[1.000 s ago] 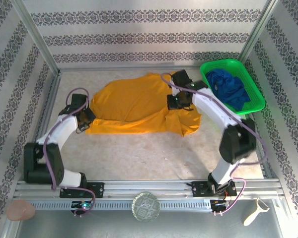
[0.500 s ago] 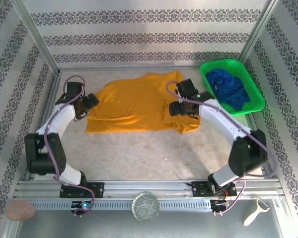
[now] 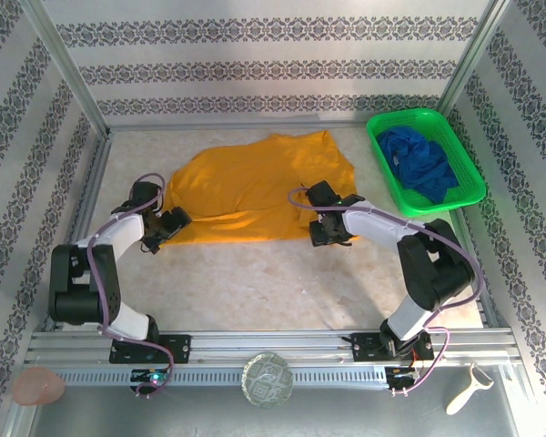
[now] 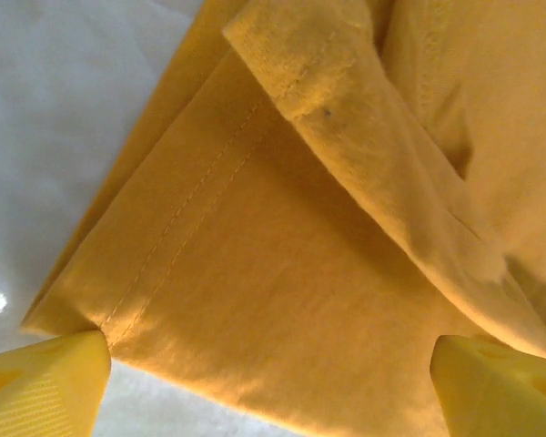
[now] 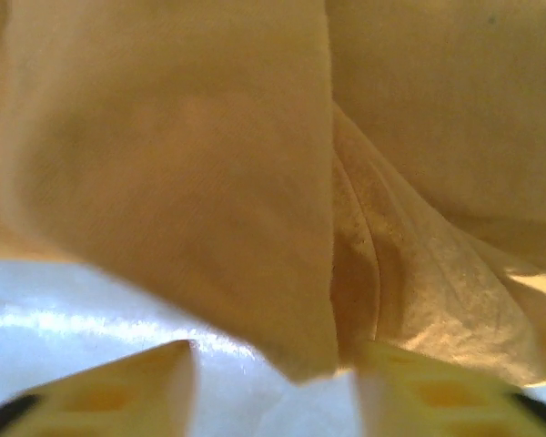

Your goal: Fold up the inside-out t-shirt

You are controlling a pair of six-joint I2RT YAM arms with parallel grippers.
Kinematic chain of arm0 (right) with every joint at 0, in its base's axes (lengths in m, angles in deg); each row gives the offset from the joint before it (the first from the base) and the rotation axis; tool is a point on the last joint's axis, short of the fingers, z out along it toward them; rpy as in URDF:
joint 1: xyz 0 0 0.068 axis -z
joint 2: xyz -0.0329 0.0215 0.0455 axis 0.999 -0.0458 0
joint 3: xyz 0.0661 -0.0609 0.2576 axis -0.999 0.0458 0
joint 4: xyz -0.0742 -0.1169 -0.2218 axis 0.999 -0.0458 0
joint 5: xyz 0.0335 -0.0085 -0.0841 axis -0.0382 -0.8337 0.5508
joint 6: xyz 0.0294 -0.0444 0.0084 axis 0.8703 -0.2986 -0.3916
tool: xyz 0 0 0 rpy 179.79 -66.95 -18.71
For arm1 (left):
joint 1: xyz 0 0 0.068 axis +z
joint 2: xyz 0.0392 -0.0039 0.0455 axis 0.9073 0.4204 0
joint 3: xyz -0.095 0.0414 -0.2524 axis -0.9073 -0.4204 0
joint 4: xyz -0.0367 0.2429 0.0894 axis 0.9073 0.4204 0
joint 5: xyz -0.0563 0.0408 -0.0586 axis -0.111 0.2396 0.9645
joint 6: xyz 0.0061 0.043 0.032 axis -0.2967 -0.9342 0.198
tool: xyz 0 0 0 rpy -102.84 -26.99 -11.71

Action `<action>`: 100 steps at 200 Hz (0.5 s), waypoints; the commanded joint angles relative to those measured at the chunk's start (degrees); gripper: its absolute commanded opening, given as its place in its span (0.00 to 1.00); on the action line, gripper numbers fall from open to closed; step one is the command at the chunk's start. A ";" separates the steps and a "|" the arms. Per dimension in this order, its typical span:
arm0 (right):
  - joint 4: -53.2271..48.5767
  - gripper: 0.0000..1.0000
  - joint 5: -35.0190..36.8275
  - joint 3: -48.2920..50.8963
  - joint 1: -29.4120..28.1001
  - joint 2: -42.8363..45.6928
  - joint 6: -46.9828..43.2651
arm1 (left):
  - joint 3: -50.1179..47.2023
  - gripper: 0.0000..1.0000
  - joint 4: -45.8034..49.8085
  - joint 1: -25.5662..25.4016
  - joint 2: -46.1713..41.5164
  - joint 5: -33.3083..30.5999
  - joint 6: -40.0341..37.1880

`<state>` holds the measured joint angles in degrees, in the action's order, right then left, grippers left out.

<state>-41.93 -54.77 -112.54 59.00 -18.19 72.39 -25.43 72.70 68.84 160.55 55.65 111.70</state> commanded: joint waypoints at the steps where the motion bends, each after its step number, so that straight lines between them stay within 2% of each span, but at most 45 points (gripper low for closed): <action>1: 1.97 0.13 -0.08 -0.93 1.69 -1.09 0.52 | 2.93 0.91 -3.63 -0.88 2.74 -0.15 -0.25; 8: 2.11 0.00 -0.90 -0.24 2.18 -0.77 0.74 | 3.13 0.91 -3.29 -0.85 3.80 -0.59 -0.31; 48: 0.81 0.00 -5.44 8.36 3.20 9.61 4.79 | 1.60 0.91 0.42 -0.80 5.04 -4.52 -0.16; 75: -0.40 0.00 -8.67 16.69 3.33 19.62 9.25 | -1.93 0.91 2.38 -0.61 0.10 -7.70 1.14; 100: -1.09 0.02 -8.31 22.12 4.89 26.42 12.07 | -4.76 0.92 2.83 -0.54 -5.19 -7.91 2.05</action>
<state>-40.82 -61.64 -94.62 62.25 3.69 79.84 -27.46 71.98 68.52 159.68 50.57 112.20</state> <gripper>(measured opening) 0.057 0.915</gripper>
